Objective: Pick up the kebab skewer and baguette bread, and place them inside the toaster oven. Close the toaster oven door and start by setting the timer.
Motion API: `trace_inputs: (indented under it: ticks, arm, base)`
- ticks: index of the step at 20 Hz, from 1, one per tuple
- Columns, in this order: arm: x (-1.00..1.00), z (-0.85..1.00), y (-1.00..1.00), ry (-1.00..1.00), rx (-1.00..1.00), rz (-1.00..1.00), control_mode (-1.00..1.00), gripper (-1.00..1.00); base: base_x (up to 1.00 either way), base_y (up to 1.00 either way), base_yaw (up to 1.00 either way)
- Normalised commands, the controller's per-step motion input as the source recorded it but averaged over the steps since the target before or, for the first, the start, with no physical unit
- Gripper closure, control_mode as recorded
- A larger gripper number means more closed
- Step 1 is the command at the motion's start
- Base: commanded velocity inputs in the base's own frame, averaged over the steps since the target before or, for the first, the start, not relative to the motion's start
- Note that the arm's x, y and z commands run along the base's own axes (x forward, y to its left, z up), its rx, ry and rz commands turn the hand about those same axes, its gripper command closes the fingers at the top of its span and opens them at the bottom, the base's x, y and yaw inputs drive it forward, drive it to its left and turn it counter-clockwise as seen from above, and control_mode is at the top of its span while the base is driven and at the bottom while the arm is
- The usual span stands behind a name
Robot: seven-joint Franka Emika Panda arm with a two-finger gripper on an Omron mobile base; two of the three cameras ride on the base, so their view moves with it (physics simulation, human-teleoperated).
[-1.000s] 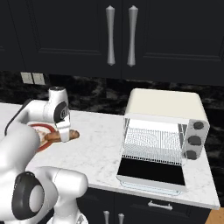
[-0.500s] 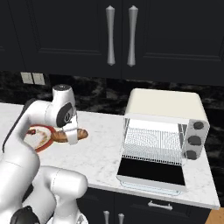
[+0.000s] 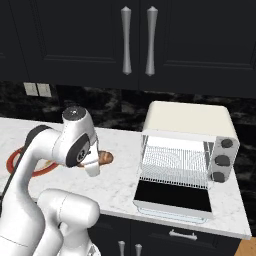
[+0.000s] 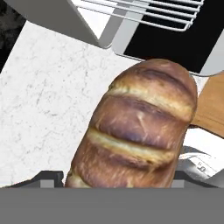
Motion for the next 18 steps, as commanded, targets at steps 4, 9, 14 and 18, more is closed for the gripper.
trace_inputs:
  ticks: [4,9,14,18]
  arm:
    - [-0.19,0.58,-0.53,-0.19,0.02,-0.07,-1.0,1.0]
    - [-0.29,0.39,-0.66,-0.08,0.0,-0.07,-1.0,1.0]
    - [-0.33,0.28,-0.81,-0.09,0.01,-0.06,-1.0,1.0]
    - [-0.29,0.26,-0.72,-0.16,0.01,-0.02,-1.0,1.0]
  base:
    - [0.0,0.0,0.0]
    - [0.0,0.0,0.0]
    - [0.0,0.0,0.0]
    - [0.0,0.0,0.0]
